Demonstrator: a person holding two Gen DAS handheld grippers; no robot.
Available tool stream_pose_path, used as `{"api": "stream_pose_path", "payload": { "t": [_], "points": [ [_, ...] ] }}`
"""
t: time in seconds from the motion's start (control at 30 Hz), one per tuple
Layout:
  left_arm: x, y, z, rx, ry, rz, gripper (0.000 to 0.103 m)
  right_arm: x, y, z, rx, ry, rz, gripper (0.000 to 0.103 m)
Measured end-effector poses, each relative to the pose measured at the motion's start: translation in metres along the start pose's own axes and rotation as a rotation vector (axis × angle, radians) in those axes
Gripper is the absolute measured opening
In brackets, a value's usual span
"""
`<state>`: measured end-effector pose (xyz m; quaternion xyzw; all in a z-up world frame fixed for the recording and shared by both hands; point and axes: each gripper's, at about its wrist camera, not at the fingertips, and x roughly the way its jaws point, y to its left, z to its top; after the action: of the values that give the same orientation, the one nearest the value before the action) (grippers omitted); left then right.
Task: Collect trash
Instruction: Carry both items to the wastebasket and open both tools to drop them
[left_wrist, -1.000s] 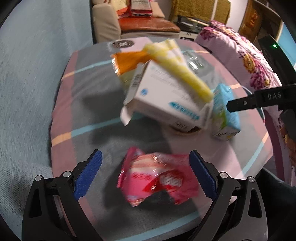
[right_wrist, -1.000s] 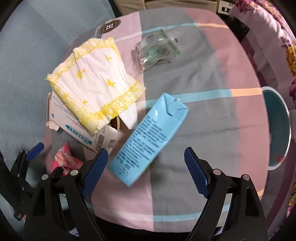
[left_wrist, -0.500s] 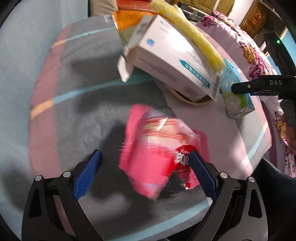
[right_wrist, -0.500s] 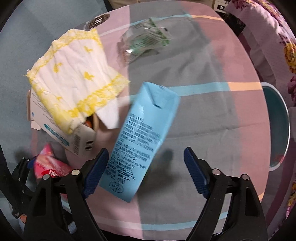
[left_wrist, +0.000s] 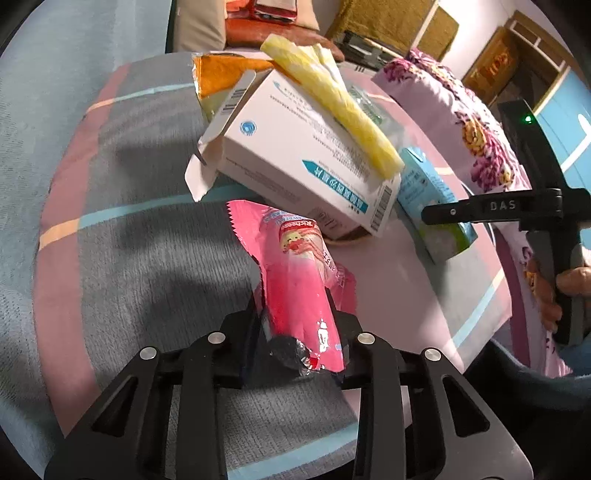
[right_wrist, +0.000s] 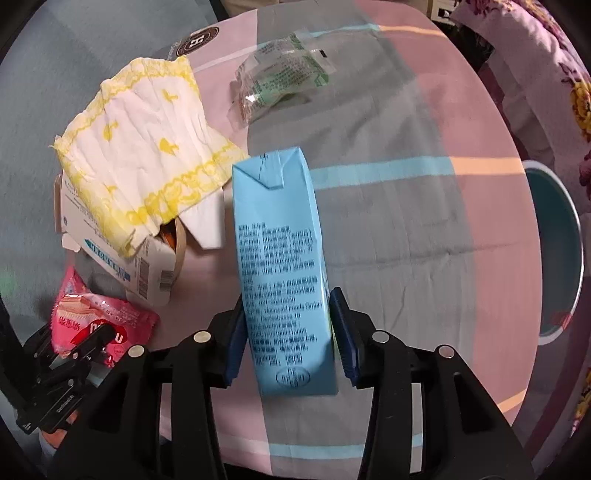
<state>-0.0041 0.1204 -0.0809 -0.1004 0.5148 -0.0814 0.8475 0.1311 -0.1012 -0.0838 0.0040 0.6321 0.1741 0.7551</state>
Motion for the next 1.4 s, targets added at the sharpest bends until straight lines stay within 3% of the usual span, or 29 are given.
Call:
{"api": "stream_pose_path", "payload": {
  "t": [0.17,0.37,0.63,1.4],
  "points": [
    [-0.008,-0.016,0.003,0.026,-0.019,0.009,0.03,-0.012,0.009,-0.006,-0.057,-0.045,-0.005,0.037],
    [-0.011,-0.042,0.015,0.067,-0.038,-0.001,0.03,-0.042,0.0,-0.023,-0.041,-0.103,0.017,0.037],
    [-0.001,-0.089,0.035,0.146,-0.054,-0.022,0.03,-0.075,-0.049,-0.04,0.018,-0.165,0.01,0.037],
    [0.069,-0.259,0.098,0.378,-0.027,-0.077,0.03,-0.115,-0.208,-0.068,0.25,-0.338,-0.005,0.037]
  ]
}}
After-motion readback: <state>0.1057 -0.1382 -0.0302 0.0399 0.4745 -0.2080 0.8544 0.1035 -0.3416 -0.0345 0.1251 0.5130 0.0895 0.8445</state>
